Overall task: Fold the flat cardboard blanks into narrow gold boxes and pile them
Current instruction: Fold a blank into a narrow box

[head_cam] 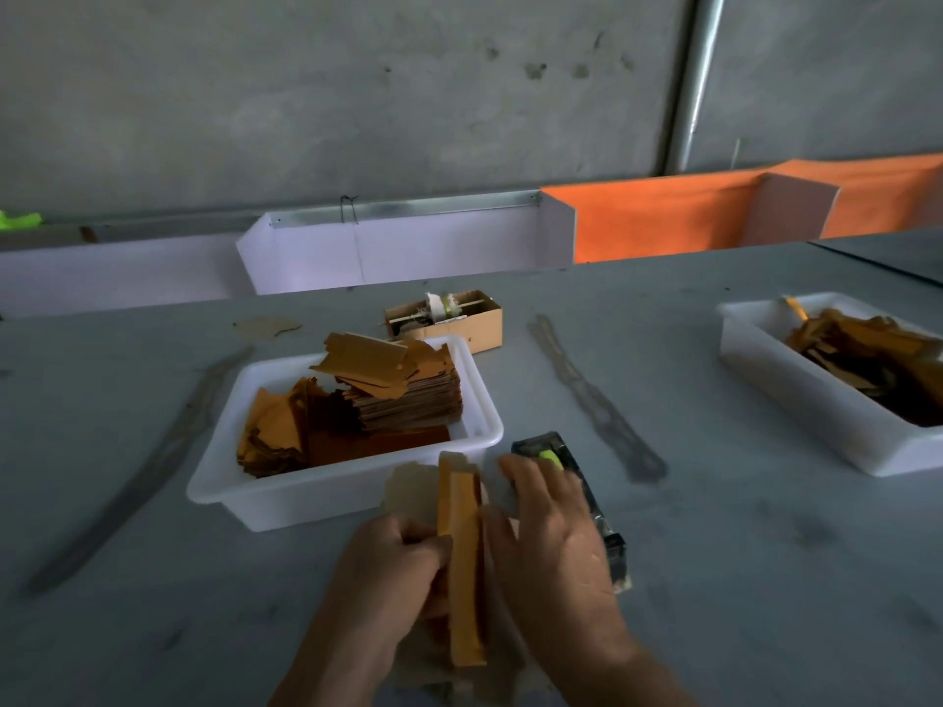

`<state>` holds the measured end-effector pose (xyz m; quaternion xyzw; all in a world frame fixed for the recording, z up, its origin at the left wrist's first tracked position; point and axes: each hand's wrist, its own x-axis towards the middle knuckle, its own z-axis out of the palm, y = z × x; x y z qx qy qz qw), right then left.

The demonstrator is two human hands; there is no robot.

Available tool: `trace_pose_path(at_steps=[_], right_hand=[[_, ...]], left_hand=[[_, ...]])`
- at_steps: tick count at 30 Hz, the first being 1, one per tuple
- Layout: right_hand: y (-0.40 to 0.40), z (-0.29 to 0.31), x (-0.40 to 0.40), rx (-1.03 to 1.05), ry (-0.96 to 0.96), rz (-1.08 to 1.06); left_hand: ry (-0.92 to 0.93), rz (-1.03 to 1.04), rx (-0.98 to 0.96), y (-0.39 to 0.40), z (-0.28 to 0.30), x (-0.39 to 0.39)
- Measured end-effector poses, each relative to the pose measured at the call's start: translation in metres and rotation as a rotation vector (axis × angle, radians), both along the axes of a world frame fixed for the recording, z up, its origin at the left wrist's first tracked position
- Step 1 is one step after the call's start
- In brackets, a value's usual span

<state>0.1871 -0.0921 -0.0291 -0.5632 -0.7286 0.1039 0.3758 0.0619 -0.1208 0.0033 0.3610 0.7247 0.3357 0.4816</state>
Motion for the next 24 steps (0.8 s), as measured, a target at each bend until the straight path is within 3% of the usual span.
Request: trace_pose_path(at_steps=[2,6,8,16,21,24], right_hand=[[-0.002,0.0,0.005,0.121,-0.162,-0.077],[0.002,-0.006,0.017,-0.203,-0.358,-0.139],[0.002,-0.013,0.024,-0.25,-0.407,-0.173],[-0.004,-0.027,0.049,-0.379,-0.177,-0.096],[0.003,-0.036,0.063,-0.375,-0.028,-0.095],[0.007,-0.04,0.079,-0.352,0.177,-0.056]], left_hand=[[-0.078,0.047,0.032,0.005,-0.007,0.004],[-0.136,0.098,0.073,0.008,-0.01,-0.001],[-0.29,0.121,0.056,0.008,-0.007,0.002],[-0.546,0.119,0.109,0.006,-0.001,0.01],[-0.568,0.089,0.078,0.004,-0.003,0.019],[-0.462,0.038,0.077,0.005,-0.006,0.021]])
